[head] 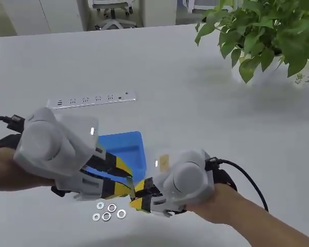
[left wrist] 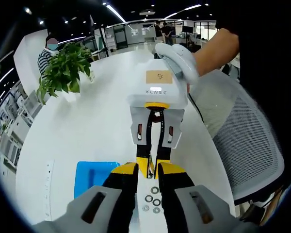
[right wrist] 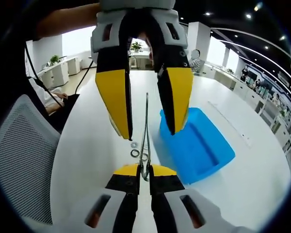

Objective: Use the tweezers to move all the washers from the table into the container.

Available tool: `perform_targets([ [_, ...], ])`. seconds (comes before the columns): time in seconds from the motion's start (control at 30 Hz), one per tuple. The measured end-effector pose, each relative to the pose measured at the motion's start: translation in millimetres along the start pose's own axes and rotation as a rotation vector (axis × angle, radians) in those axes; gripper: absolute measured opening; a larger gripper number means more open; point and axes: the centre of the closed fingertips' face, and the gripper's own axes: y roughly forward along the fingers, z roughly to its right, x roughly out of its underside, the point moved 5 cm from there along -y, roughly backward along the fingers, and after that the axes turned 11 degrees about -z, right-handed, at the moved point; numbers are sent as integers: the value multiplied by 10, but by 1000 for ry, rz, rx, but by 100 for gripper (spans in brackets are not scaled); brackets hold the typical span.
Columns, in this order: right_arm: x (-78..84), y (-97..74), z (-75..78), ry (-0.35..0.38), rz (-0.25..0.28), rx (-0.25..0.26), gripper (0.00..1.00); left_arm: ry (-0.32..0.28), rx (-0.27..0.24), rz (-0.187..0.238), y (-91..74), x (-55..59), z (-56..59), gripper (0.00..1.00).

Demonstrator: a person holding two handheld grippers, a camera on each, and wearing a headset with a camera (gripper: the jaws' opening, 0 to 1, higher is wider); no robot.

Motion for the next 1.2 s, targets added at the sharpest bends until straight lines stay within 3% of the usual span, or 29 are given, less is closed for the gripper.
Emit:
perform_targets([
  [0.2,-99,-67,49,-18,13,8,8,-90,-44,40,-110,83,-28,34],
  [0.7,-292,-140,264,-26,44,33,8,-317,-118,160,-296,399,87,57],
  [0.9,-332,-123,392,-16,58,48,9,-394,-184,213,-379,523,87,68],
  [1.1,-359,-61,533,1,74,62,9,-441,-222,237,-434,609,78,75],
  [1.2,-364,-20,598,9,69,74,9,-447,-241,271,-467,630,75,76],
])
